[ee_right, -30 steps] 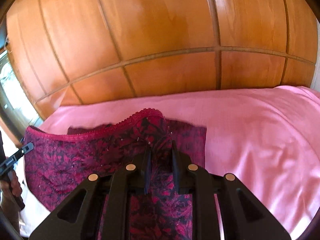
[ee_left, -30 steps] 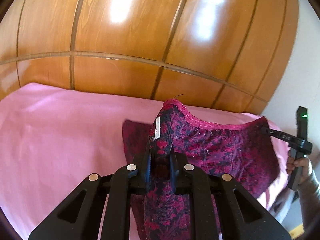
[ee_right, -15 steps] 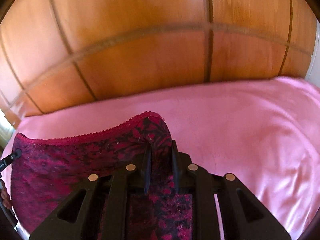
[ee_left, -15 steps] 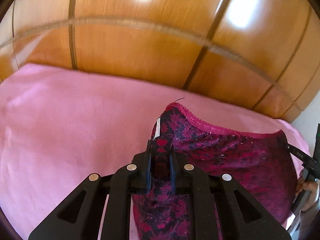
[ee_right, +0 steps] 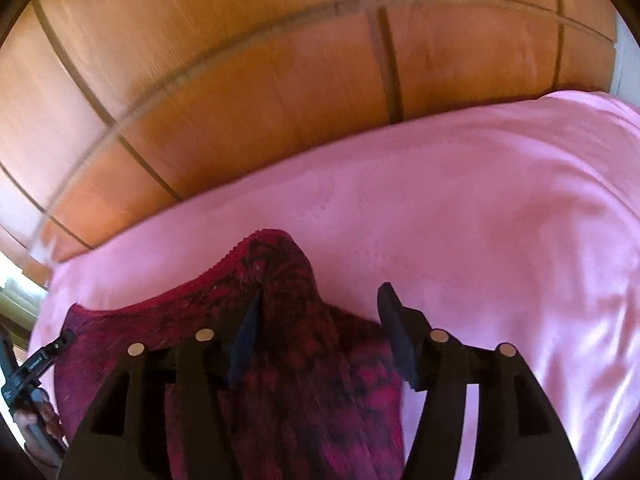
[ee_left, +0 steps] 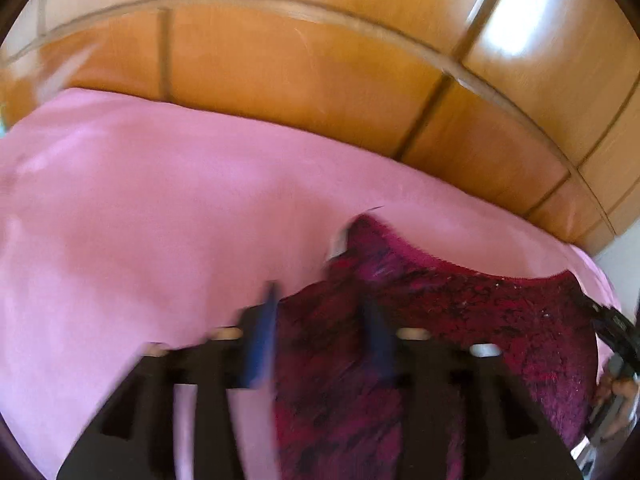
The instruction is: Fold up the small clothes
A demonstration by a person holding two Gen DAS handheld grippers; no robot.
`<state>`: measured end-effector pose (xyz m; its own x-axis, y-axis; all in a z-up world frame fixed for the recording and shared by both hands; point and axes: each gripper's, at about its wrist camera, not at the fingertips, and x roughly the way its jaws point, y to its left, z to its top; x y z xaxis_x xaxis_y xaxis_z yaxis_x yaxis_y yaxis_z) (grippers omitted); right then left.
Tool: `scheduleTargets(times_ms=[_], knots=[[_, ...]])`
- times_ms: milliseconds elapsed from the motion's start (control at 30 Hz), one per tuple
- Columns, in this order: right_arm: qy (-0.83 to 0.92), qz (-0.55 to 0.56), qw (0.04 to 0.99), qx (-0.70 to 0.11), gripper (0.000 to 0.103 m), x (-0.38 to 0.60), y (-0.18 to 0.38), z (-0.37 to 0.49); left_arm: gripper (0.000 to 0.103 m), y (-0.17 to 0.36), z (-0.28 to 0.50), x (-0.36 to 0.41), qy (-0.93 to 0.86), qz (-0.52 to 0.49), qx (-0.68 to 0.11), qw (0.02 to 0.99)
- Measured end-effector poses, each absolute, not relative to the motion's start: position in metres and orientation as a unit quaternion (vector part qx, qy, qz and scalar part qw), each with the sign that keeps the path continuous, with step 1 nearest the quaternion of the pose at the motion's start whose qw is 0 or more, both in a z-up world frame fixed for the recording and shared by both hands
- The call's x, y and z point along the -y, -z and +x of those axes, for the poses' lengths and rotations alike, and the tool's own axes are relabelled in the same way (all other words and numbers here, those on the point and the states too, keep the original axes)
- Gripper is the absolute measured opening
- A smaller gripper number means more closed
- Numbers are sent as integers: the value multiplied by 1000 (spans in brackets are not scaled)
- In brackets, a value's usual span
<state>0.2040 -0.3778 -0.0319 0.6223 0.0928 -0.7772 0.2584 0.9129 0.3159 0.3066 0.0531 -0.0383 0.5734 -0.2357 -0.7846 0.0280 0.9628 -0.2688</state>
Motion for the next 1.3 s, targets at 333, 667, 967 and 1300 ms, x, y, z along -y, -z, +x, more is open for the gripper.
scheduleTargets(times_ms=[333, 667, 967, 1300], knots=[[-11, 233, 874, -426, 54, 391, 32, 73, 61, 50, 186, -104, 151, -204, -449, 857], [-33, 249, 855, -454, 16, 368, 55, 16, 22, 83, 130, -107, 208, -257, -474, 816], [9, 160, 867, -471, 15, 356, 57, 30, 23, 59, 127, -94, 153, -179, -476, 848], [-4, 125, 915, -385, 52, 324, -7, 19, 39, 10, 116, -34, 198, -104, -392, 892]])
